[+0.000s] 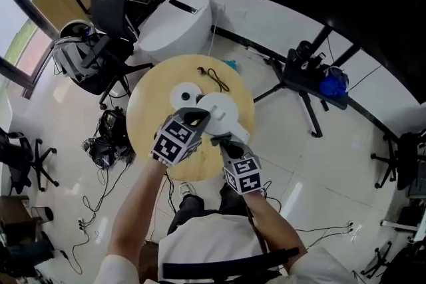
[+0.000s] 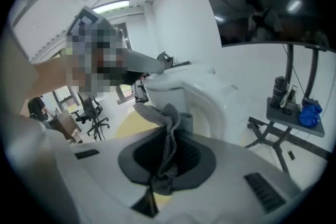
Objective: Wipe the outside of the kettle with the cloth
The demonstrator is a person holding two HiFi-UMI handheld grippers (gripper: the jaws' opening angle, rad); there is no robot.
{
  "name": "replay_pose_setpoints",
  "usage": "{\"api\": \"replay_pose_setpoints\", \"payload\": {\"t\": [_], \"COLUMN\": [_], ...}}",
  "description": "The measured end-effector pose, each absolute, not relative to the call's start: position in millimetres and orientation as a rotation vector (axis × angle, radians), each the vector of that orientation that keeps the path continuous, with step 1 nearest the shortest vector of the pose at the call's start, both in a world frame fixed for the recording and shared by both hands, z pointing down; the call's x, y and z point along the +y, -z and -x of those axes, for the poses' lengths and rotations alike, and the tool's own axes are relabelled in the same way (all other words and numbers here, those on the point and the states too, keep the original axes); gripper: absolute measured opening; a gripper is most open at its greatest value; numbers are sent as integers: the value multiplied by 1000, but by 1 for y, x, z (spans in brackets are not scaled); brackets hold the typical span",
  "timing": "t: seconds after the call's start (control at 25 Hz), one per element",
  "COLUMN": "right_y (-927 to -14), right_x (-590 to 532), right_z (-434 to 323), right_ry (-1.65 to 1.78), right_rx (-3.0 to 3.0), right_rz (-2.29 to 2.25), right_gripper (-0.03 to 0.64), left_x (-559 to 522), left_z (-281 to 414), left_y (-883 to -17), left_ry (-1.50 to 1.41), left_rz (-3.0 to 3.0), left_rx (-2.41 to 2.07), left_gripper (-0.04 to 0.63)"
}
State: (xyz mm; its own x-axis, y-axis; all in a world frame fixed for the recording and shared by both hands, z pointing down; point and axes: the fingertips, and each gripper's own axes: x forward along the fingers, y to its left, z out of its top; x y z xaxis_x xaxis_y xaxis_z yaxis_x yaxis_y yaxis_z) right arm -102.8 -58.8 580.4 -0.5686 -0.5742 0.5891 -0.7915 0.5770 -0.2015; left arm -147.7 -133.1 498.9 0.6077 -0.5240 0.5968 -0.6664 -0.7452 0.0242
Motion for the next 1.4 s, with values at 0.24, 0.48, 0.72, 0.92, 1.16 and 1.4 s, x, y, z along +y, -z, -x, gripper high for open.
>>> {"api": "replay_pose_setpoints", "payload": {"t": [0.24,0.48,0.72,0.92,1.16,1.4], "right_y": [-656,-715,-697,-615,-540,-577], "right_x": [-66,-63,-65,-66,-67,-64], "right_z": [101,101,98,97,95,109], "right_ry": [-795,-891,-850,-669,-500,-663], "right_rx": [-2181,-2031,-2059,-2184,-2240,-2215], "right_rz": [-1190,-1225,-1278,-1321,-1337,-1321], "right_gripper": [31,31,31,31,31,31], "left_x": [-130,-131,-132,-131,-133,-133], "left_z": [142,138,138,137,135,131], "left_y": [-502,-501,-503,-505,-507,-506], "left_ry": [-905,-923,-937,-933,-913,-908], "left_rz": [-2580,-2571,-2575,-2573,-2554,-2556], "left_rx": [-905,-878,-852,-843,-808,-823], "left_gripper": [2,2,2,2,2,2]}}
